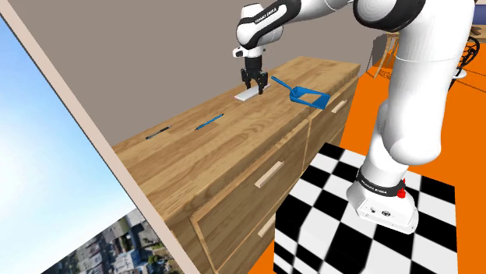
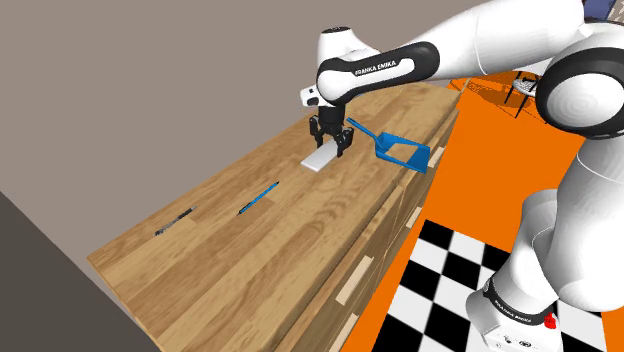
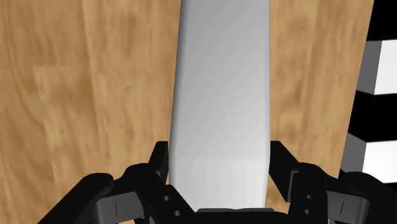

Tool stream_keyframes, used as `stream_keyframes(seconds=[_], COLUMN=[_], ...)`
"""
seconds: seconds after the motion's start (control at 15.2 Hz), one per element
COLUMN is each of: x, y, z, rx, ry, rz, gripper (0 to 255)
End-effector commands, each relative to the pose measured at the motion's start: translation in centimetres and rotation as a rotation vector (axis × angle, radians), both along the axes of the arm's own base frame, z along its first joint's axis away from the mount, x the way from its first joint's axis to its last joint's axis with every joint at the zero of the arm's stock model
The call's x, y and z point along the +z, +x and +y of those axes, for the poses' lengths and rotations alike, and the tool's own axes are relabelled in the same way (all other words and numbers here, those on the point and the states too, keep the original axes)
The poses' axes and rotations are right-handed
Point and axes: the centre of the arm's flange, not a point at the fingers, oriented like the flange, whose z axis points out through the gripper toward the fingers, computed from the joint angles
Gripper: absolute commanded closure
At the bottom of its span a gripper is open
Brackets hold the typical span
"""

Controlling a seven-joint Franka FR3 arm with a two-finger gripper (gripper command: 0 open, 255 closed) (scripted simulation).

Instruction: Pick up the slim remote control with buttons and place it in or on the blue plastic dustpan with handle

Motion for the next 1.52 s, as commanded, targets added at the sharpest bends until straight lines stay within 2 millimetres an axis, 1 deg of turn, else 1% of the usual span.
stream_keyframes(seconds=[0.0, 0.53, 0.59, 1.45], x=[1.2, 5.5, 5.7, 5.8], y=[0.0, 0.0, 0.0, -5.7], z=[0.0, 0.0, 0.0, -16.2], rx=[0.000, 0.000, 0.000, 0.000], ry=[0.000, 0.000, 0.000, 0.000], rz=[0.000, 0.000, 0.000, 0.000], gripper=[255, 255, 255, 255])
